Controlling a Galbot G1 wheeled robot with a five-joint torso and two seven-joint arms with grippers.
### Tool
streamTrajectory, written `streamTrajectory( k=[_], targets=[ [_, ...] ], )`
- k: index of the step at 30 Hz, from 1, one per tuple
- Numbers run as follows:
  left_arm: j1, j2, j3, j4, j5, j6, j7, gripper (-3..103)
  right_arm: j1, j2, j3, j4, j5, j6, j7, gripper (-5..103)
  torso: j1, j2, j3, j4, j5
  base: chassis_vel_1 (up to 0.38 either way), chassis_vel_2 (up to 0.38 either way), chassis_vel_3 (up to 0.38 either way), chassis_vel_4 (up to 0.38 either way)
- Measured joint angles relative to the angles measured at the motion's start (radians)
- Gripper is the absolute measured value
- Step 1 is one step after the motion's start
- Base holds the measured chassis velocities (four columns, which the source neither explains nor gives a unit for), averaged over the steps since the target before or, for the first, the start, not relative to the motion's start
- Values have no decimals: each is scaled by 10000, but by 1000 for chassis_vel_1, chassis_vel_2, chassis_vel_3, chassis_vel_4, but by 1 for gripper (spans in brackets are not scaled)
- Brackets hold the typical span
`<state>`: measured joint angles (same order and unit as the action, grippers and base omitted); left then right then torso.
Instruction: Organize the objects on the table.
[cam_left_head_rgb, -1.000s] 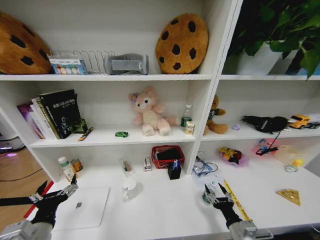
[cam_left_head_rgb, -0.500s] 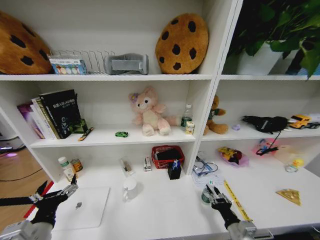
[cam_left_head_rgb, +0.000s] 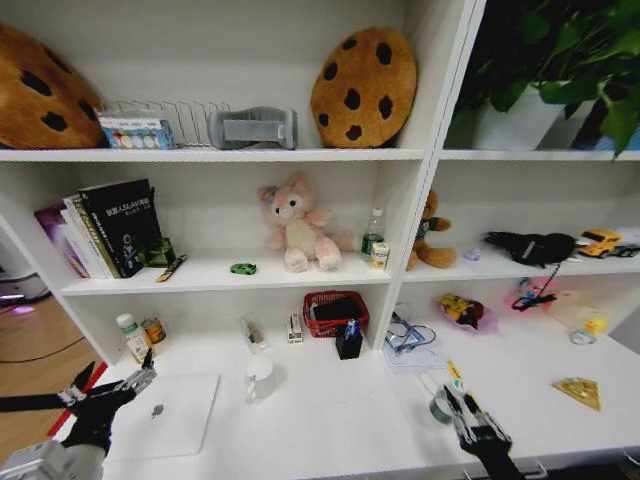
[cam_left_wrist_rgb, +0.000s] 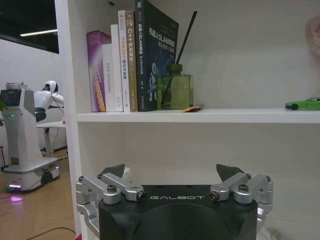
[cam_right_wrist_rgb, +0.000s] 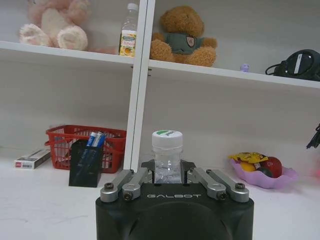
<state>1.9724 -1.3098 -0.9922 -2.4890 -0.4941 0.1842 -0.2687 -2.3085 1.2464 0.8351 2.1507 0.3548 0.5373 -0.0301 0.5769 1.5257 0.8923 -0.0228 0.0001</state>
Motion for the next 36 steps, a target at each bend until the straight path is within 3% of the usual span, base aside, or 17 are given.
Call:
streamTrajectory(
  k=[1,4,12,36],
  targets=[
    [0,0,0,0,0,0,0,100,0,0,0,0,0,0,0,25,0,0,0,0,0,0,0,0,0],
    [0,0,0,0,0,0,3,100,-906,220,-86,-56,-558,1332,15,25,0,0,-1,0,-2,0,0,0,0],
    [0,0,1,0,0,0,3,100,-1330,470,-722,-541,-1955,2363,487,25,1,-1,1,1,1,6,2,-8,-3],
    [0,0,0,0,0,0,1,100,-943,406,-1262,-1016,-2133,2612,1041,25,4,-3,3,1,2,127,-31,-132,42]
  ],
)
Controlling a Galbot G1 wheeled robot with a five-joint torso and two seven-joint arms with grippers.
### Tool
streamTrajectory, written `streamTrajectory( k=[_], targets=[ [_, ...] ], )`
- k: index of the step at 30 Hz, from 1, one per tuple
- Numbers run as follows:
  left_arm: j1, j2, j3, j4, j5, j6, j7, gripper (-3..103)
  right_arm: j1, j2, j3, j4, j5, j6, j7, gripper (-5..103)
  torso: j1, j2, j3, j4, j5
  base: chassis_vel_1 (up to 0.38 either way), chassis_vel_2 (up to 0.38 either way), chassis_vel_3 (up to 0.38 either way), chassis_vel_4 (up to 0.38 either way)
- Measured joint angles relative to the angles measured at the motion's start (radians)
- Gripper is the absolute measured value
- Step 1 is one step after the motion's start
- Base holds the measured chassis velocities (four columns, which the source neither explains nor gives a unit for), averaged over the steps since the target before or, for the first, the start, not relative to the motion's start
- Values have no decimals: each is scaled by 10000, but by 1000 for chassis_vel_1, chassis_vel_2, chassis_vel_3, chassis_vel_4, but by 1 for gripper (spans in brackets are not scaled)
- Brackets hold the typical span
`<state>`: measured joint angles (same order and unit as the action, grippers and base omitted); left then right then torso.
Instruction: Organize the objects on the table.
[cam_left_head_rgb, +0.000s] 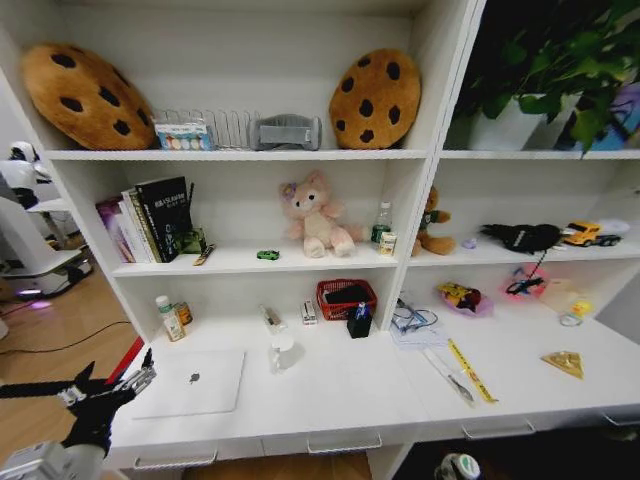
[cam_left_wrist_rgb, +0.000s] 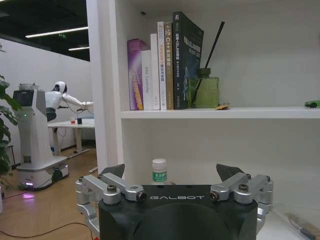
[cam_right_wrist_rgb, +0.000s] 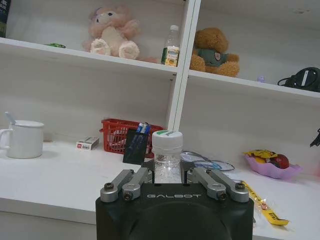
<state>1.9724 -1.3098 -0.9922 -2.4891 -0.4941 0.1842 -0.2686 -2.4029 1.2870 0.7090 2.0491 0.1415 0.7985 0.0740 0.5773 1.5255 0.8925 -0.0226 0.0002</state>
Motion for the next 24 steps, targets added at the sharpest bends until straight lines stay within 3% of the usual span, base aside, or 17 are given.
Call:
streamTrajectory(
  k=[10,24],
  targets=[
    [0,0,0,0,0,0,1,100,87,-1,-11,47,-153,1,239,25,2,-1,0,0,-3,-27,8,18,-13],
    [0,0,0,0,0,0,2,100,229,-1,-46,7,-255,-78,483,25,-16,9,-7,-1,1,140,-139,-135,134]
  ],
)
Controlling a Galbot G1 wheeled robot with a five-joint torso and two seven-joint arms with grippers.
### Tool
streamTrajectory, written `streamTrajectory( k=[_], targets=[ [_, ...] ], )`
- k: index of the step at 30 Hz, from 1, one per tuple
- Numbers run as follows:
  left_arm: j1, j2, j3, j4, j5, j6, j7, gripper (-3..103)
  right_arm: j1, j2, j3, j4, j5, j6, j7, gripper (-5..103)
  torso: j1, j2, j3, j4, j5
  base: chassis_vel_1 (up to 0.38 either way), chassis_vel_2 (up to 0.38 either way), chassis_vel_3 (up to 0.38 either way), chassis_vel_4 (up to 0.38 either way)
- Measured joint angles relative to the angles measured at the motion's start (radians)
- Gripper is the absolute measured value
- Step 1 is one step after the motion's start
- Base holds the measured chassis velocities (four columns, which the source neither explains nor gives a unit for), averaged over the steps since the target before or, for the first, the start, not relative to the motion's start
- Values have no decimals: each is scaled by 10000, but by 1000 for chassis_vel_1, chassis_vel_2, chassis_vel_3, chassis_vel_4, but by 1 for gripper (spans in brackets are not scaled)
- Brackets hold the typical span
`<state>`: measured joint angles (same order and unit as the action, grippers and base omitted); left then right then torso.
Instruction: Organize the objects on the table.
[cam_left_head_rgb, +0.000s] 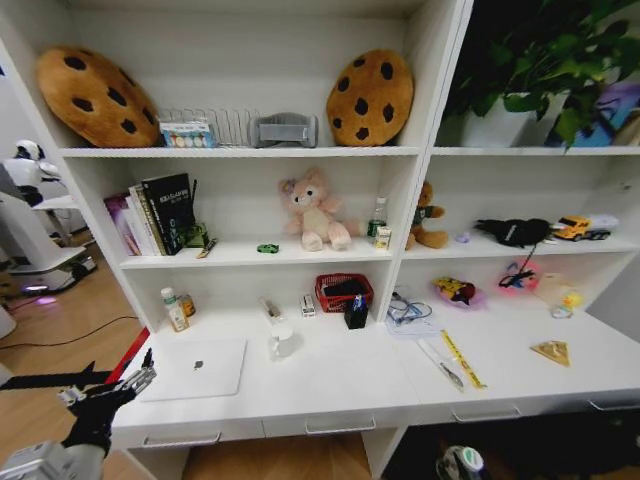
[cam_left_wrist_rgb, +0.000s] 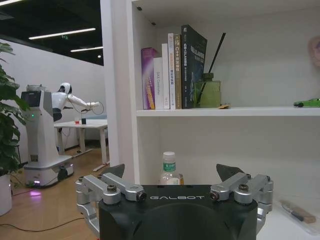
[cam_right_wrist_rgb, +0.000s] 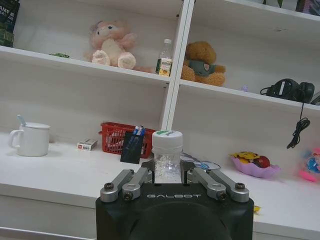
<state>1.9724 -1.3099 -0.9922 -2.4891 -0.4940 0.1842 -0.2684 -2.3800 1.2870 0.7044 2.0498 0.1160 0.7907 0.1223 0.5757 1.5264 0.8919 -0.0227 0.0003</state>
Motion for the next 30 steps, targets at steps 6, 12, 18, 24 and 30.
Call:
streamTrajectory(
  k=[6,12,18,24,30],
  targets=[
    [0,0,0,0,-1,0,0,100,24,43,-245,-94,-86,22,107,25,9,-6,5,1,-1,18,-18,-35,35],
    [0,0,0,0,0,0,0,100,38,72,-320,-199,-169,54,137,25,20,-11,7,1,-5,-42,18,49,-15],
    [0,0,0,0,-1,0,0,100,78,35,-304,-272,-135,58,142,25,17,-10,7,1,-4,-22,-77,26,77],
    [0,0,0,0,-1,0,-1,100,134,28,-293,-312,-125,59,131,25,9,-5,4,1,-3,-93,-206,103,213],
    [0,0,0,0,-1,0,0,100,243,-2,-211,-368,-99,59,23,25,9,-5,4,0,-2,-204,-257,208,244]
  ],
)
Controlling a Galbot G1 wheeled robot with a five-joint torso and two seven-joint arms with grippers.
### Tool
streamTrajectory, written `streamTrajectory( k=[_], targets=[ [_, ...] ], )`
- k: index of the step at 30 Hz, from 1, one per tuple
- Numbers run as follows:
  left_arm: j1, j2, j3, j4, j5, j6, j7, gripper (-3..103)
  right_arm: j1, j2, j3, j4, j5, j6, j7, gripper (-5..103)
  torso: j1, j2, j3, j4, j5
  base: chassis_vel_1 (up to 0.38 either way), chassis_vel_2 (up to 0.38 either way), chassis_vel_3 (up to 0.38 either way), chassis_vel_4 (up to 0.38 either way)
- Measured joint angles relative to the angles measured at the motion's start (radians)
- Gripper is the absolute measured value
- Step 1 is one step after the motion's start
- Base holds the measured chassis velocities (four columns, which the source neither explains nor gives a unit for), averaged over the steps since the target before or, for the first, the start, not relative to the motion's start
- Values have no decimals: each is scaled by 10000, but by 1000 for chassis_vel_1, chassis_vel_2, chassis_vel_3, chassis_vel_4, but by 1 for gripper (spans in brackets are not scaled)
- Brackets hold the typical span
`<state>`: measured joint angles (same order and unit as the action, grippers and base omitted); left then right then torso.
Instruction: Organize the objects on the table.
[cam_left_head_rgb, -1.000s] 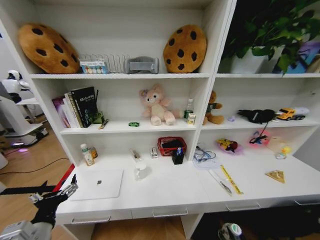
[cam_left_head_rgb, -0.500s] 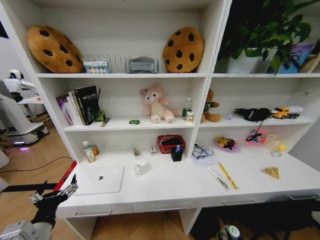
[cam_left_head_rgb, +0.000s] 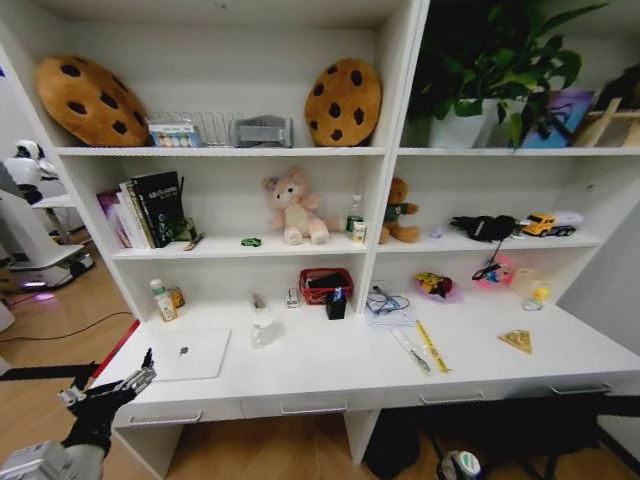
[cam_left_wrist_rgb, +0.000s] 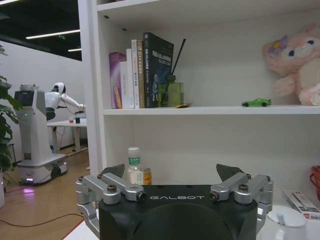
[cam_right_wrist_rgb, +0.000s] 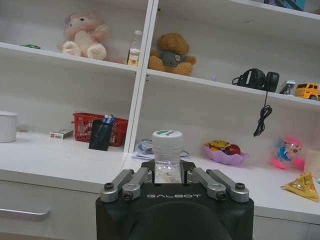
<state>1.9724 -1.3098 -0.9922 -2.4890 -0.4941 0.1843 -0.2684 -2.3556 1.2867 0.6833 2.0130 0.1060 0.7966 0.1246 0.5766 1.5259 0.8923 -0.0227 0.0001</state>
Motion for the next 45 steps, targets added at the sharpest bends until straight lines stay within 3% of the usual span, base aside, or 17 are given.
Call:
streamTrajectory(
  k=[2,4,12,20,25,31,45],
  targets=[
    [0,0,1,0,0,0,0,100,49,-30,62,-86,0,0,-122,25,2,-1,1,1,-6,-243,-224,248,274],
    [0,-1,1,-1,0,0,6,100,215,-57,102,-418,13,-1,-192,25,3,-2,2,4,13,-209,-205,168,163],
    [0,-1,1,0,0,0,6,100,940,-232,195,-1782,106,-240,-213,25,3,-2,1,0,-5,-37,-59,44,22],
    [0,0,-2,0,0,0,0,100,4209,-228,-221,-5379,-393,-1090,-890,25,3,-1,1,0,2,36,22,-27,-28],
    [0,-1,0,0,0,0,1,100,5456,-188,-534,-6462,-692,-1314,-927,25,3,-2,1,2,1,0,0,0,0],
    [0,0,0,0,0,0,0,100,7965,-141,-1684,-8549,-920,-1664,-733,25,4,-3,3,5,2,0,0,0,0],
    [0,-1,0,0,0,0,0,100,9521,172,-1978,-10919,-1298,-1046,-562,25,4,-3,2,0,-5,0,0,0,0]
  ],
)
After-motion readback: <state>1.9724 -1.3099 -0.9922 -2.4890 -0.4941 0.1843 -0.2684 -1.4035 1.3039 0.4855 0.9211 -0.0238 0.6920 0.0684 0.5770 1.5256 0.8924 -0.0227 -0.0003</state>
